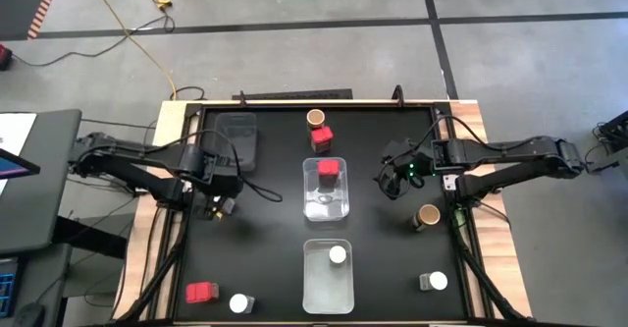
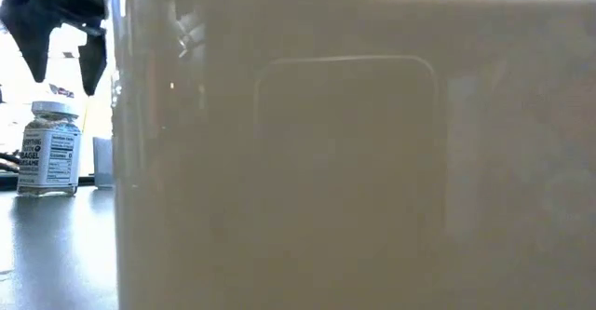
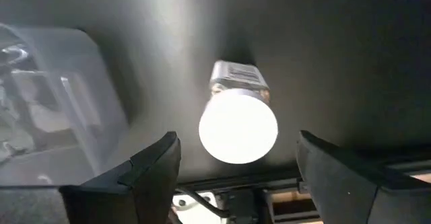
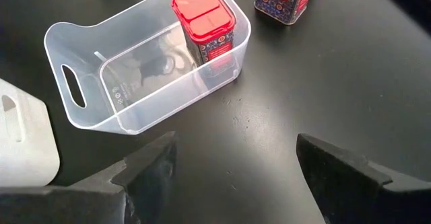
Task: Sort spices by type
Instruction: Put the white seasoning bottle into the white bin
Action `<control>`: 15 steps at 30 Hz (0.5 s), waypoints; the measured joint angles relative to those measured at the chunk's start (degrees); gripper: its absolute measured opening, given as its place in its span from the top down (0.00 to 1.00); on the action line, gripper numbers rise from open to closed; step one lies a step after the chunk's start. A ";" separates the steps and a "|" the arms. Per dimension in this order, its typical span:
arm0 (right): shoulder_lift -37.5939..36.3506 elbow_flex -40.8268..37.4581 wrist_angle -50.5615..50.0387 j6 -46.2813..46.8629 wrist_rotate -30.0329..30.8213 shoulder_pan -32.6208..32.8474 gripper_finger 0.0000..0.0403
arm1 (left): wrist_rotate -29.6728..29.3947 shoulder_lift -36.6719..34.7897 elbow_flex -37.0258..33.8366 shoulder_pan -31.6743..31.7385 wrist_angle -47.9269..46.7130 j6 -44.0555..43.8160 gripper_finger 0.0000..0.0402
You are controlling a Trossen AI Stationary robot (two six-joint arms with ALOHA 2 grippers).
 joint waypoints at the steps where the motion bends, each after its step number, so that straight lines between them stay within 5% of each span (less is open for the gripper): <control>1: 0.00 0.00 0.02 0.00 0.00 0.00 0.18 | 0.32 0.00 -0.46 0.00 0.04 0.02 0.30; 15: 0.00 0.00 0.04 0.02 0.02 0.00 0.18 | 0.69 -0.04 -4.29 0.02 2.91 7.47 0.30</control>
